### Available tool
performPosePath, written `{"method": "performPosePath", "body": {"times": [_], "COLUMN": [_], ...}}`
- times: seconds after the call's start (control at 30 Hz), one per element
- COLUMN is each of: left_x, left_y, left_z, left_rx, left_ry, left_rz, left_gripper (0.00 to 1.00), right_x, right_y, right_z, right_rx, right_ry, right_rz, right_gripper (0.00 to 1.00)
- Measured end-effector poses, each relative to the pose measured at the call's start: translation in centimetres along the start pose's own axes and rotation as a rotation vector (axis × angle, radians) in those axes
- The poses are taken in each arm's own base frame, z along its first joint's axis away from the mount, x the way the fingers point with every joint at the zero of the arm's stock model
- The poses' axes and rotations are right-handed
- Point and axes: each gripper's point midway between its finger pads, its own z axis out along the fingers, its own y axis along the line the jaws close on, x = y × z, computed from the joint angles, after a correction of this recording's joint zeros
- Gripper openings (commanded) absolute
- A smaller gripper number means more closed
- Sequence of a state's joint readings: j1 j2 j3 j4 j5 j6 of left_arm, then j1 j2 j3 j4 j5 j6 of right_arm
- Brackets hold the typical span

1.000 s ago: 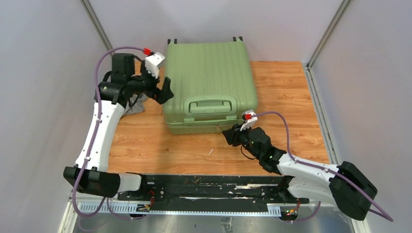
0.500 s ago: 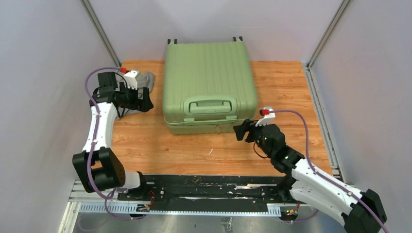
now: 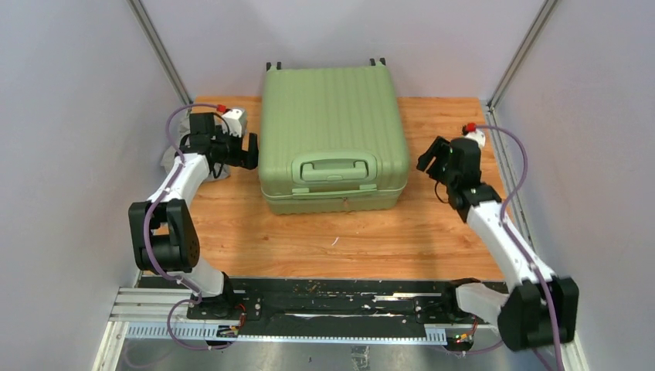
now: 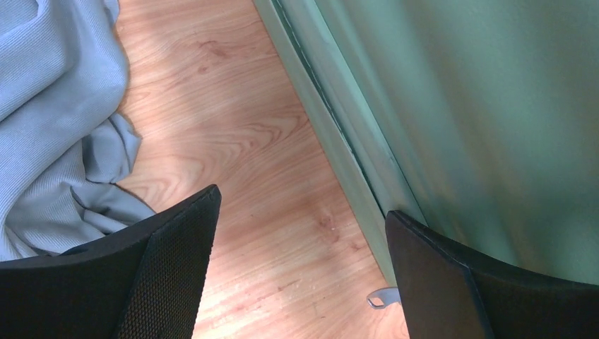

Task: Pack the luggage
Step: Zip the luggage at the center of the board.

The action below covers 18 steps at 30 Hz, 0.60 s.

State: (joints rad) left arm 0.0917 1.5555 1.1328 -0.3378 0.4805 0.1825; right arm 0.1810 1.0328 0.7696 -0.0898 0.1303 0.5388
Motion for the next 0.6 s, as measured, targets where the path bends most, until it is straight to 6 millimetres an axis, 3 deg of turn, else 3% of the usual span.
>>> {"method": "performPosePath", "body": {"times": [0.17,0.23,0.37,0.6], "left_x": [0.3,0.5,0.7,1.5], "left_y": [-0.3,-0.5,-1.0,-2.6], "left_z": [0.6,0.7,0.4,-0.3], "left_rx": [0.002,0.003,0.008,0.029], "left_ry": [-0.009,-0.021,-0.043,-0.040], "left_rz": [0.018,0.028,0.061,0.110], "left_gripper": [0.89,0.88,0.85,0.83], "right_x": [-2.3,-2.2,-1.7,-1.3], "right_y": [1.3,2.8,5.7,7.5], "right_z": [6.8,10.1,14.6,18.2], "right_rx": [0.015,-0.031,-0.123,-0.178], "right_ry": [0.085,0.140,0.235,0.296], "right_rz": [0.008,0.011,0.012,-0.036], "right_gripper": [0.57,0.55,0.51,0.49]}}
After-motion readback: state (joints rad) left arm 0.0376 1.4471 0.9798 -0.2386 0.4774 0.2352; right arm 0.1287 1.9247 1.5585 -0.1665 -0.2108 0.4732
